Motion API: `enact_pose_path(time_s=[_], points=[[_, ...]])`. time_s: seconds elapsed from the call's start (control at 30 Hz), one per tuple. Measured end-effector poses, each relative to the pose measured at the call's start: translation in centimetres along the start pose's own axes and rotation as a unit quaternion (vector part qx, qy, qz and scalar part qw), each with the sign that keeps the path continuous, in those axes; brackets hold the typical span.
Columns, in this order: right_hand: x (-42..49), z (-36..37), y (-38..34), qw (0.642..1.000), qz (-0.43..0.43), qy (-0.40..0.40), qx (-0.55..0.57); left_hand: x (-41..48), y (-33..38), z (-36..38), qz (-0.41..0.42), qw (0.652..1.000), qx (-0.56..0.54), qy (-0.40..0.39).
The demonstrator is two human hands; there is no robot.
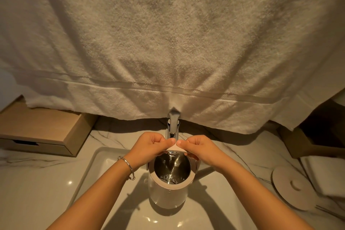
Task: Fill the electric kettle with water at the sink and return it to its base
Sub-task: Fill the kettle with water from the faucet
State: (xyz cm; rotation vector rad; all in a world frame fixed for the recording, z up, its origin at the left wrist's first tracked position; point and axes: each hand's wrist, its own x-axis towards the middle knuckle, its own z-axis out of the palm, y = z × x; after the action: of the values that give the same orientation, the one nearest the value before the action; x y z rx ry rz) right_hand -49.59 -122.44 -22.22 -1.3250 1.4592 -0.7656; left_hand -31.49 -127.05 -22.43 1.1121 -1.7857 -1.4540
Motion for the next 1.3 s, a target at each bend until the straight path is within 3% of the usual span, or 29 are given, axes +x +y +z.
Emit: enact_pose_path(time_s=[1.3], points=[[-0.06,0.1,0.58,1.0,-0.002,-0.018,0.001,-0.06,-0.12,-0.46,-0.013,0.999,0.013,-0.028]])
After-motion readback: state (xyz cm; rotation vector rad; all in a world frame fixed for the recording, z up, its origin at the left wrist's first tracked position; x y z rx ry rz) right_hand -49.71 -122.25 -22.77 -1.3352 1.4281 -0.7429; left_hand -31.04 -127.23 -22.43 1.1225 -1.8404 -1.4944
